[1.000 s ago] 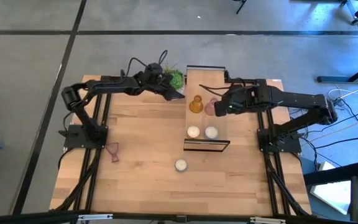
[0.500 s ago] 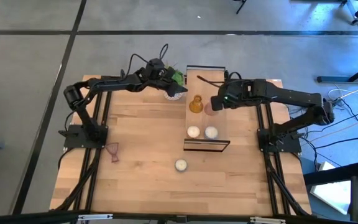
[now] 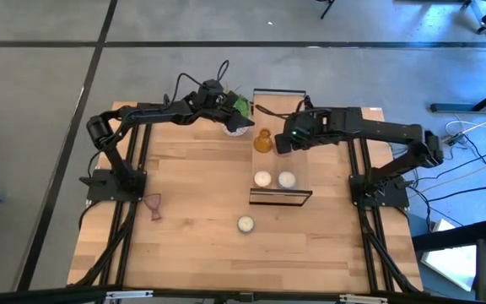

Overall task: Pick & Place candle stick holders
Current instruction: Adjust the glass candle holders on the shelf

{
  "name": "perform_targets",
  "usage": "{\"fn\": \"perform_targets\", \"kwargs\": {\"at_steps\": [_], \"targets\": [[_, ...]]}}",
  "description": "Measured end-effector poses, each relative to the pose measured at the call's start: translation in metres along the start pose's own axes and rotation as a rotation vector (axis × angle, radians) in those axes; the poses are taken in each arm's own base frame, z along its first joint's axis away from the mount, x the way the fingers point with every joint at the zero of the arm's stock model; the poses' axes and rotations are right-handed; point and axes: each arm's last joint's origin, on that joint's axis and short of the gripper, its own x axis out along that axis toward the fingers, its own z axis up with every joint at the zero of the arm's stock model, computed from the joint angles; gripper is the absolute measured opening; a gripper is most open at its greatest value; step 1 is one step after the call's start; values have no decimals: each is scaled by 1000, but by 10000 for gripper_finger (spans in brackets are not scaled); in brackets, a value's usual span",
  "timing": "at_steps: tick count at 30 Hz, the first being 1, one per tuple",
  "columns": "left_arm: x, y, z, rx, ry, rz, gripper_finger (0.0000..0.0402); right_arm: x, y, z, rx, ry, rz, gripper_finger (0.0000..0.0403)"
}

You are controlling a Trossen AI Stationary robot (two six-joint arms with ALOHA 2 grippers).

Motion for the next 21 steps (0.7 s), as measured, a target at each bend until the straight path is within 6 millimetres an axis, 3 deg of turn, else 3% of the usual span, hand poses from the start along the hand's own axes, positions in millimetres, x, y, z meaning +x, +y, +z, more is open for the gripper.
{"fn": "perform_targets", "kwargs": {"at_steps": [13,21], "targets": [[0,1,0,15,5,-4,2,1,-8,-5,12,31,-99,0],[16,14,-13,3,82,-34,2,0,-8,-5,15,28,-104,0]]}}
